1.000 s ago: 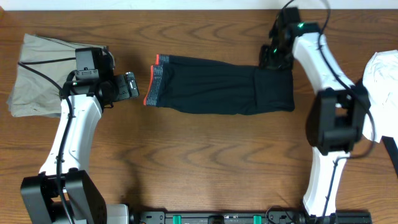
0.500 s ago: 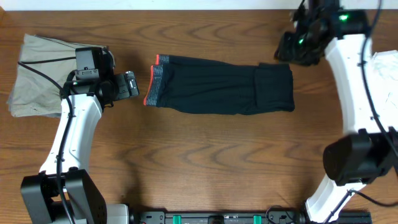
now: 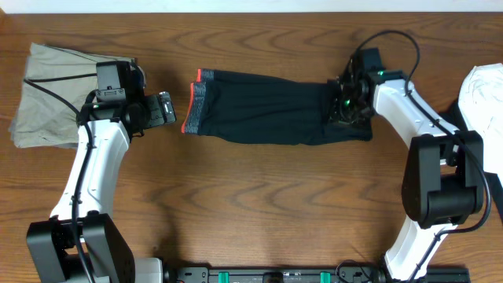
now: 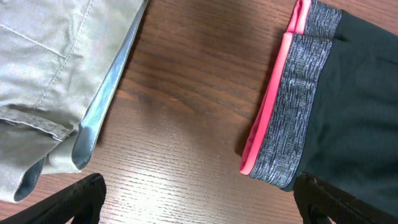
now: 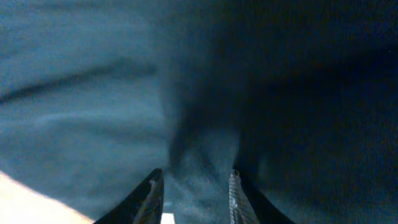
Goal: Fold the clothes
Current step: 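Grasp the waistband with the left gripper and lift it rightward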
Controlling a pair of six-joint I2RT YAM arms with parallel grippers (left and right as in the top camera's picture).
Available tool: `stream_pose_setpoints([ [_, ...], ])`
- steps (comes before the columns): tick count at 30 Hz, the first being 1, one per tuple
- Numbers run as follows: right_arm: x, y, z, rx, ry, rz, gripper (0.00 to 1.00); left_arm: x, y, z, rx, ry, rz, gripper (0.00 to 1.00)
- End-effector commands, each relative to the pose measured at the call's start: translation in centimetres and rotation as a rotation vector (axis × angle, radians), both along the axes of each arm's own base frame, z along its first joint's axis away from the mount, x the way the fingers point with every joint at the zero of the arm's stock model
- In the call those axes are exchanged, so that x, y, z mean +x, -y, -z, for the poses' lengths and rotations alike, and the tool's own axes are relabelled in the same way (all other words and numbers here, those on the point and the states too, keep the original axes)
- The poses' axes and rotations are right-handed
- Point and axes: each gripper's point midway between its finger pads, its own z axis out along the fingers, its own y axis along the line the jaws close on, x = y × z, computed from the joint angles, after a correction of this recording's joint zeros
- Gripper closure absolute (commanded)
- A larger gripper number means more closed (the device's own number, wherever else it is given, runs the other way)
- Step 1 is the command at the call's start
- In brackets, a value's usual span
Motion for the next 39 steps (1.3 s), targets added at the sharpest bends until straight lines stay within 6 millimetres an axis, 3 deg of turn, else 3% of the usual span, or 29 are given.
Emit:
stream_pose_setpoints([
  [1,-0.8,-0.4,0.5,0.016,-0.023,0.023,0.67,-0.3,0.1,0.8,-0.011,-0.021,-0.009,0.02],
  [5,0.1,-0.2,-0.7,0.018,0.014,0.029,0.76,-0.3,0.1,0.8,-0.011,-0.021,-0.009,0.02],
  [8,1.5,0.1,-4.1,0.026,0.081,0.034,0.73,-0.2,0.1,0.9,-0.011,-0.022,-0.008,0.02],
  [11,2.9,0.6,-9.0,0.031,0.174,0.026,0.6,0.2,0.4,1.3,-0.029,-0.019,0.002,0.02],
  [13,3.4,1.0,-12.4,0.034,0.232,0.027,0.37,0.7,1.5,1.9,-0.078,-0.016,0.055,0.02],
  [14,3.5,1.1,-14.0,0.036,0.259,0.022,0.32,0.9,2.1,2.3,-0.102,-0.017,0.084,0.02],
  [16,3.2,1.2,-16.5,0.033,0.301,0.002,0.25,1.3,2.9,3.4,-0.142,-0.028,0.114,0.02],
  [19,2.3,1.3,-18.6,0.027,0.34,-0.023,0.19,1.7,3.4,5.1,-0.178,-0.052,0.127,0.02],
  [28,0.0,1.6,-17.7,0.003,0.258,-0.047,0.15,3.1,4.8,6.7,-0.252,-0.024,0.183,0.02],
  [39,-0.2,1.6,-17.6,0.003,0.25,-0.048,0.14,3.1,5.7,9.4,-0.314,-0.068,0.205,0.02],
])
